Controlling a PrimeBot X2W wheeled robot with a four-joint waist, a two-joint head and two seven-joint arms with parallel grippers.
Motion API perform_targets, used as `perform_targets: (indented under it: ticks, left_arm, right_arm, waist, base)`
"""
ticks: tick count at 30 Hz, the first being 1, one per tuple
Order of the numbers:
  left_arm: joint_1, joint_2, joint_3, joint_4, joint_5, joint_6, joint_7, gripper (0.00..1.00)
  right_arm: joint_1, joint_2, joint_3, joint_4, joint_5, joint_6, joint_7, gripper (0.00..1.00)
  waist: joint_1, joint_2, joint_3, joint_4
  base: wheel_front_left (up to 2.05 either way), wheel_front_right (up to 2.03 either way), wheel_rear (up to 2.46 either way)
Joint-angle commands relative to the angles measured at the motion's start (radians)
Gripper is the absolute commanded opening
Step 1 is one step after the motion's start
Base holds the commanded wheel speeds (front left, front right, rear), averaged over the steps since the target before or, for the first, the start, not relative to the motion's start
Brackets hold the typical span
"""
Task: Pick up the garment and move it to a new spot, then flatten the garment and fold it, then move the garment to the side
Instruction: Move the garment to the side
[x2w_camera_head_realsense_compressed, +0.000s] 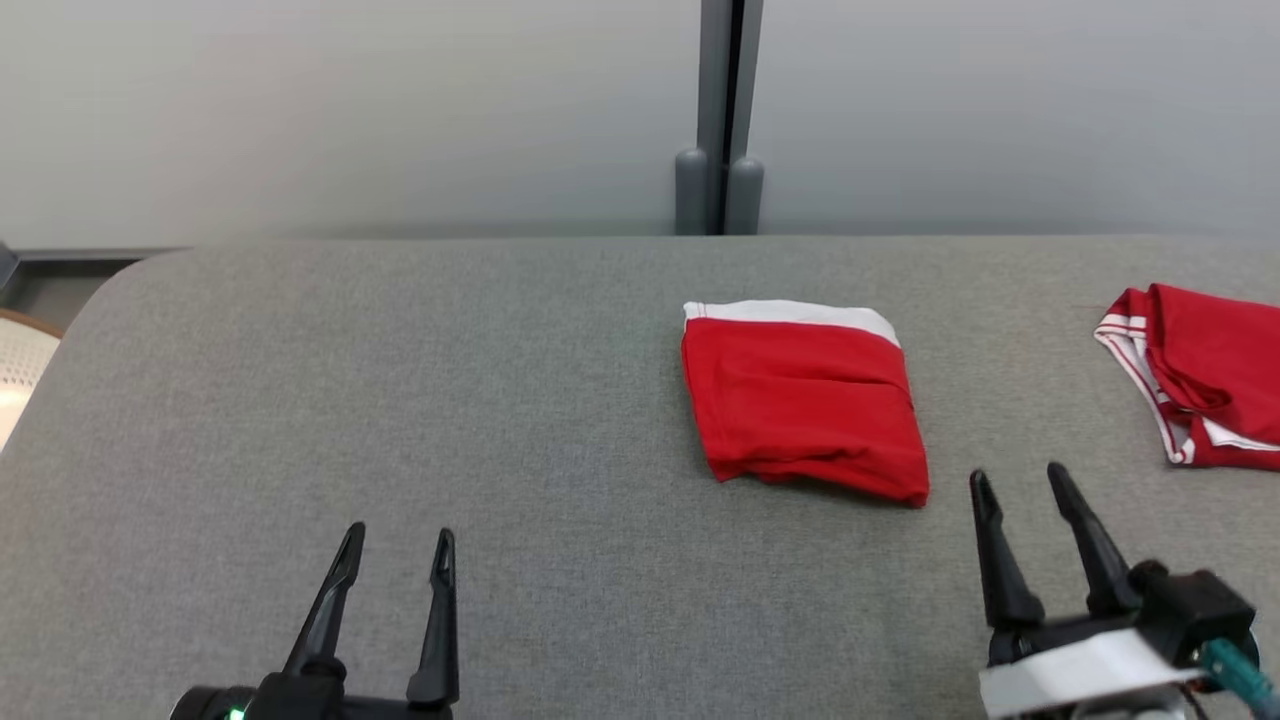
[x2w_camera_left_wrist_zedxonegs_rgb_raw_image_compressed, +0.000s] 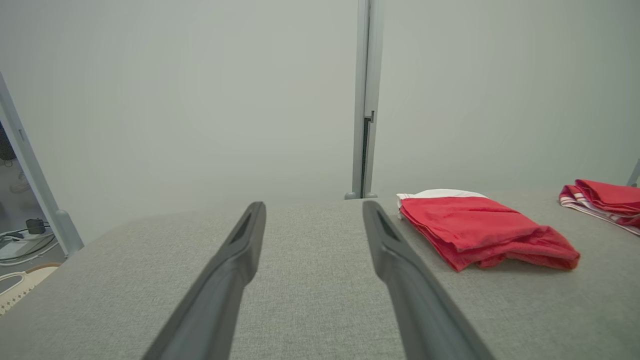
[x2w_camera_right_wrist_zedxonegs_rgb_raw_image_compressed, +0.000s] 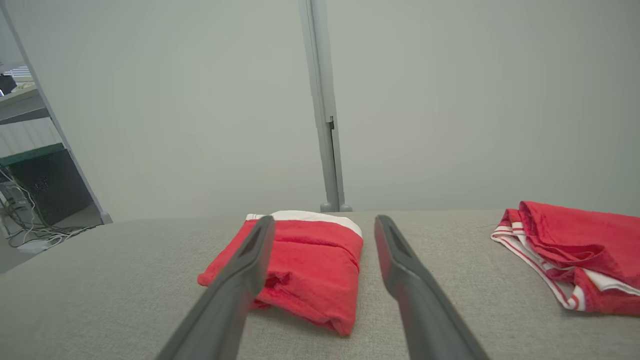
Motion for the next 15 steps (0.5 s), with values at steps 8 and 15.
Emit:
perform_targets:
  ticks: [8,15]
  left_arm:
    - [-0.076,0.003,-0.063,0.006,0.020,-0.024,-0.001,1.00]
    - [-0.115,0.003,-0.113,-0.007,0.003,-0.042,-0.001,1.00]
  right_arm:
    - [-0.198,-0.120,0.116,0.194,0.323,0.000,0.016,1.00]
    - [-0.355,-0.271,0.196,0.257,0.718,0.000,0.284,1.00]
  waist:
    - [0.0000,0.0000,0.085,0.070]
    - [0.0000,0.0000,0.164,0.113]
  base:
    - [0.00,0.00,0.00]
    - [0.00,0.00,0.00]
